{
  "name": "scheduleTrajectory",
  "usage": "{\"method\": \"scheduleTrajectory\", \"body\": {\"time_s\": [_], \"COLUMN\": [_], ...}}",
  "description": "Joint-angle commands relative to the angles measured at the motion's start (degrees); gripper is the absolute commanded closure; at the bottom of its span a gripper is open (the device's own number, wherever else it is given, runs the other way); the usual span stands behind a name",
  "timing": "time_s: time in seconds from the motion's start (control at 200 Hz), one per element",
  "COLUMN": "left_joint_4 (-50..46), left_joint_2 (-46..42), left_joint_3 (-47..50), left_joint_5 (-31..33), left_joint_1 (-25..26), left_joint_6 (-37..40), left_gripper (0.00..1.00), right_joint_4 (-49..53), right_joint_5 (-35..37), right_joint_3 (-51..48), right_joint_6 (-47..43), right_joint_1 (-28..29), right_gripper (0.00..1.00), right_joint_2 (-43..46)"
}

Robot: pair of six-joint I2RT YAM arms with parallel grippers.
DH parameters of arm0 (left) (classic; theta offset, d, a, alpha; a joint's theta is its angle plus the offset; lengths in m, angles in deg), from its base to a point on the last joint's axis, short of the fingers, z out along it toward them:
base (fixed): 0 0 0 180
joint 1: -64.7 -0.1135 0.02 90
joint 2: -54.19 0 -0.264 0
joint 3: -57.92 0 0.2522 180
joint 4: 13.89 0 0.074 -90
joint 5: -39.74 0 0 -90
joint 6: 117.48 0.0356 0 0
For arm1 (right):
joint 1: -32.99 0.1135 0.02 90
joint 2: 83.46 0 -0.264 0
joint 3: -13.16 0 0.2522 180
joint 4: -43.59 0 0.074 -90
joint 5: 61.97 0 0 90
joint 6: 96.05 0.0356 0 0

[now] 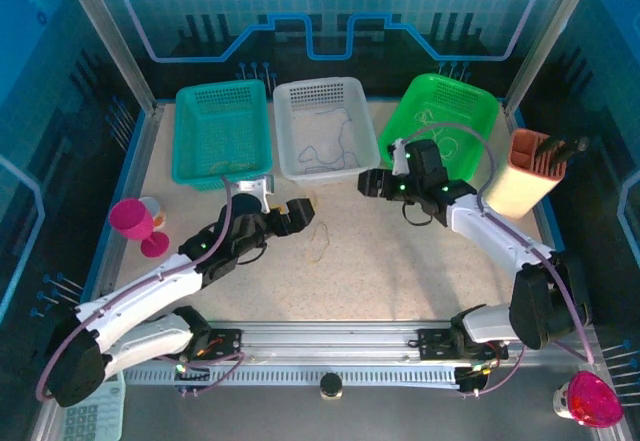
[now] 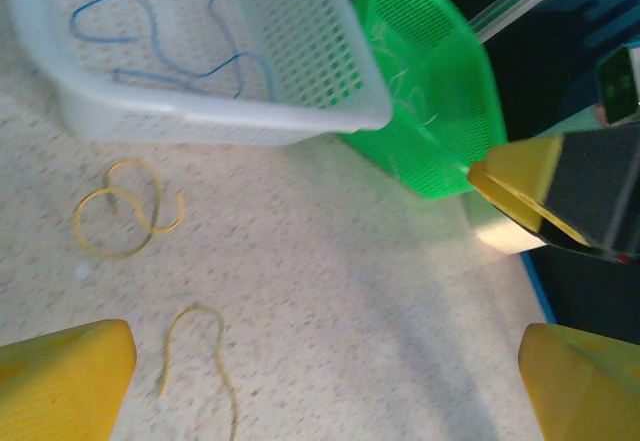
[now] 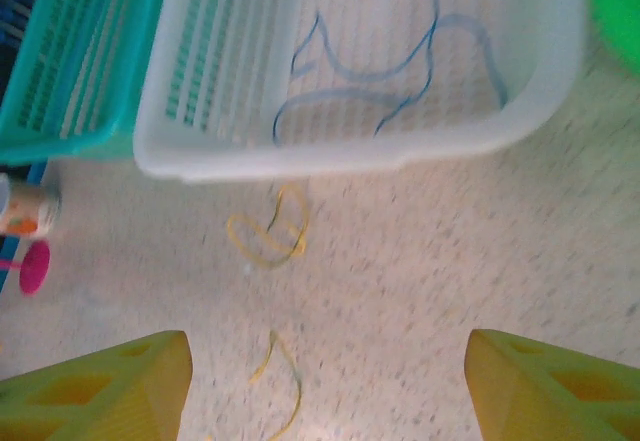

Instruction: Untangle the cables

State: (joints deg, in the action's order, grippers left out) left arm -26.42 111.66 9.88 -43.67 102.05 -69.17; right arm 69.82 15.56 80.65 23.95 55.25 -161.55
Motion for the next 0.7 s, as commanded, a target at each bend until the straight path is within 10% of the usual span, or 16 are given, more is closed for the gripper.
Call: {"method": "scheduleTrajectory", "body": {"time_s": [0.0, 0.24, 0.695], "left_joint_4": [-8.93, -14.79, -13.15], "left_joint_2": [1.58, 10.34, 26.09], "left_joint_3": [-0.47, -2.66, -8.14], "left_joint_5": [-2.39, -4.86, 0.43], "left_joint_1": [-0.26, 2.19, 7.7], "left_joint_6": [-1.49, -0.46, 1.53], "left_gripper": [0.05, 0.33, 0.49], "right_joint_4": [-0.49, -1.91, -2.27], "right_joint_5": [-2.79, -2.69, -2.77], "right_joint_3": [-2.14, -3.02, -3.02], "right_joint_6": [-1.44, -0.32, -0.2], "right_joint_1": [1.26, 1.31, 1.29], "right_gripper": [0.28, 0.28, 0.28], "right_joint_2": [-0.71, -1.28, -0.96]}}
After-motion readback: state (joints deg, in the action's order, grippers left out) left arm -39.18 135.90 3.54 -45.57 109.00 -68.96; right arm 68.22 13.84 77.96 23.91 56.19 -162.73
